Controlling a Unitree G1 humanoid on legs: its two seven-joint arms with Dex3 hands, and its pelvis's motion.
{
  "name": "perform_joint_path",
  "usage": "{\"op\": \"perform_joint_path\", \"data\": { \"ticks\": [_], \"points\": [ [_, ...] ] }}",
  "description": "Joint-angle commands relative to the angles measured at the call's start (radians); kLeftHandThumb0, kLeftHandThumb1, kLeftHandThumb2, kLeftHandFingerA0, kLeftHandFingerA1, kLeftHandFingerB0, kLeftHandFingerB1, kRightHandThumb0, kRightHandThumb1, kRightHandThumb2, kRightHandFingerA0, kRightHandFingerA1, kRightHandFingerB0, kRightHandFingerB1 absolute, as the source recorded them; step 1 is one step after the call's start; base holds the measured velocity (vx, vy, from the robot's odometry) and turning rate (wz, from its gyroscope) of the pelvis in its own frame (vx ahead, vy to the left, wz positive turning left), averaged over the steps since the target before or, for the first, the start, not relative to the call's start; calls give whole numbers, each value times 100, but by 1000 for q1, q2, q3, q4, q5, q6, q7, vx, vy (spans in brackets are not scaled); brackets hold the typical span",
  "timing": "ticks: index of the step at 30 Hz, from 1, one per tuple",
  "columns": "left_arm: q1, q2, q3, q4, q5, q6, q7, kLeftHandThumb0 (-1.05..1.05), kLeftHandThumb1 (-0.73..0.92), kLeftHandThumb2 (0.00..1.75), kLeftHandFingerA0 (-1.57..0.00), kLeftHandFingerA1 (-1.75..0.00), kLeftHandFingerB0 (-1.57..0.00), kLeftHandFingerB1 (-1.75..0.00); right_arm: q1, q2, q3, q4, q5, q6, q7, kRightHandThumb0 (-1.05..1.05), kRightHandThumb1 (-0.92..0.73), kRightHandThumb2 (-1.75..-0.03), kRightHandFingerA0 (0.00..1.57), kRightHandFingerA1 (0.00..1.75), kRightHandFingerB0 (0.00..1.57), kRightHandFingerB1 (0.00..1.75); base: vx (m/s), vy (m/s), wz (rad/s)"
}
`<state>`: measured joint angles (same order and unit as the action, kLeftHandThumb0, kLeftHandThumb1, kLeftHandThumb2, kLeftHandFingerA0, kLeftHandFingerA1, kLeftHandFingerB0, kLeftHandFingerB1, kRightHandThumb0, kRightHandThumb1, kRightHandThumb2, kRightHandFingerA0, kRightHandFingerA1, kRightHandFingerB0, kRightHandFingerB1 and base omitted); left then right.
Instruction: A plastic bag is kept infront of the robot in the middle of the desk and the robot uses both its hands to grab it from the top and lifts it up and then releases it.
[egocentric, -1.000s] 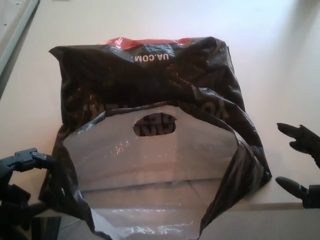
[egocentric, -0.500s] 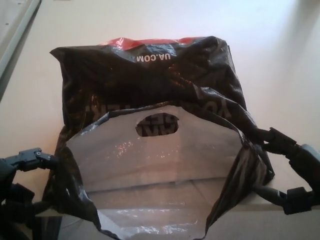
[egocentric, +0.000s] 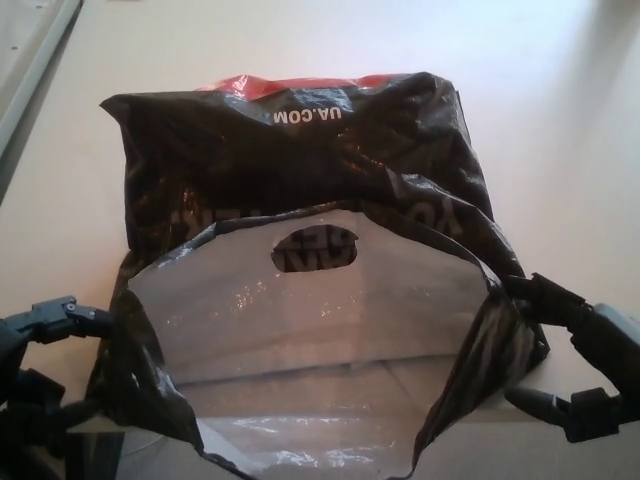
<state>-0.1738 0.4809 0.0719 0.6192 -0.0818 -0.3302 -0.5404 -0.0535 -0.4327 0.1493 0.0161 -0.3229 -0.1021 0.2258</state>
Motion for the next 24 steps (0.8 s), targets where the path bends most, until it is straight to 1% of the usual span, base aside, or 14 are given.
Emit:
{"op": "perform_joint_path", "data": {
  "ticks": [1, 3, 4, 8, 10, 12, 13, 14, 15, 19, 20, 21, 22, 24],
  "points": [
    [2, 5, 18, -4, -13, 25, -4, -74, 36, 75, -63, -82, -47, -76, -13, 7, -3, 39, 17, -27, 4, -82, -52, -94, 11, 50, 2, 32, 0, 0, 0],
    [-2, 2, 28, 0, -23, 26, -6, -75, 36, 74, -70, -79, -49, -76, -36, 21, 8, 49, 16, -24, 8, -81, -51, -93, 10, 50, 3, 31, 0, 0, 0],
    [1, -4, 31, -3, -26, 25, -4, -65, 30, 80, -82, -85, -42, -71, -49, 38, 18, 53, 18, -15, 9, -81, -51, -93, 10, 50, 2, 30, 0, 0, 0],
    [14, -30, 43, -34, -50, 45, -9, -74, 36, 78, -86, -77, -49, -75, -85, 79, 56, 70, 2, -22, 2, -83, -52, -95, 8, 50, 1, 29, 0, 0, 0],
    [24, -37, 49, -52, -60, 54, -16, -76, 36, 77, -86, -69, -48, -73, -97, 103, 74, 81, -2, -19, -5, -85, -53, -95, 8, 50, 5, 27, 0, 0, 0],
    [40, -44, 50, -68, -53, 39, -9, -77, 35, 79, -86, -76, -50, -74, -106, 126, 92, 89, -12, -13, -13, -85, -52, -94, 8, 50, 5, 27, 0, 0, 0],
    [49, -48, 50, -77, -46, 29, -3, -77, 47, 55, -73, -76, -50, -75, -109, 136, 99, 87, -16, -2, -13, -84, -51, -93, 6, 49, 6, 27, 0, 0, 0],
    [52, -50, 50, -81, -43, 26, -1, -77, 47, 55, -73, -76, -50, -75, -110, 140, 102, 87, -17, 3, -13, -84, -51, -93, 6, 49, 6, 27, 0, 0, 0],
    [71, -64, 52, -109, -58, 49, -2, -80, 35, 76, -68, -76, -51, -74, -116, 162, 116, 99, -23, 7, -21, -82, -49, -90, 6, 49, 6, 28, 0, 0, 0],
    [87, -86, 50, -142, -65, 61, -6, -78, 36, 76, -55, -81, -50, -74, -123, 190, 127, 117, -26, 6, -31, -88, -53, -94, 1, 47, 10, 24, 0, 0, 0],
    [88, -91, 45, -146, -63, 63, -4, -78, 33, 78, -58, -83, -43, -70, -124, 195, 129, 118, -27, 8, -32, -87, -52, -94, 0, 46, 10, 25, 0, 0, 0],
    [87, -93, 45, -153, -61, 66, -1, -78, 33, 78, -58, -83, -43, -70, -138, 208, 135, 128, -30, 10, -34, -87, -52, -94, 0, 46, 10, 25, 0, 0, 0],
    [88, -95, 42, -165, -65, 94, -3, -77, 33, 75, -58, -77, -53, -72, -144, 213, 138, 133, -32, 11, -34, -80, -65, -64, 9, 42, 2, 21, 0, 0, 0],
    [89, -105, 31, -193, -85, 173, -24, -70, 33, 73, -61, -76, -57, -72, -148, 223, 141, 146, -33, 11, -37, -78, -65, -64, 9, 42, 2, 20, 0, 0, 0]
  ]
}}
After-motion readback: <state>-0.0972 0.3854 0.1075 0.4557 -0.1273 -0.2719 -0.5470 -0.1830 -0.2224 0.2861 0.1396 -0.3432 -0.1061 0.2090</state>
